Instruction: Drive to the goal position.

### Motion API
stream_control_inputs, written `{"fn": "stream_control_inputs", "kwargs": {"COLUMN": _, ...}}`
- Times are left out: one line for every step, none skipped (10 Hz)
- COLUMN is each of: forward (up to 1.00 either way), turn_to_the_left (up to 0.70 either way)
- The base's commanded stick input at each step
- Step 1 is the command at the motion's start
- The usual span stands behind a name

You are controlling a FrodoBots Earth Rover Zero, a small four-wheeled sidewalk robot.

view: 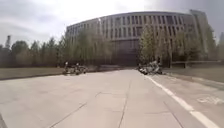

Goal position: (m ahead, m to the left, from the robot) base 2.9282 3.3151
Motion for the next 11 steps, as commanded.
{"fn": "stream_control_inputs", "kwargs": {"forward": 0.7, "turn_to_the_left": 0.35}}
{"fn": "stream_control_inputs", "kwargs": {"forward": 0.7, "turn_to_the_left": 0.35}}
{"fn": "stream_control_inputs", "kwargs": {"forward": 0.7, "turn_to_the_left": 0.35}}
{"fn": "stream_control_inputs", "kwargs": {"forward": 0.7, "turn_to_the_left": 0.35}}
{"fn": "stream_control_inputs", "kwargs": {"forward": 0.7, "turn_to_the_left": 0.35}}
{"fn": "stream_control_inputs", "kwargs": {"forward": 0.7, "turn_to_the_left": 0.35}}
{"fn": "stream_control_inputs", "kwargs": {"forward": 0.7, "turn_to_the_left": 0.35}}
{"fn": "stream_control_inputs", "kwargs": {"forward": 0.7, "turn_to_the_left": 0.35}}
{"fn": "stream_control_inputs", "kwargs": {"forward": 0.7, "turn_to_the_left": 0.35}}
{"fn": "stream_control_inputs", "kwargs": {"forward": 0.7, "turn_to_the_left": 0.35}}
{"fn": "stream_control_inputs", "kwargs": {"forward": 0.7, "turn_to_the_left": 0.35}}
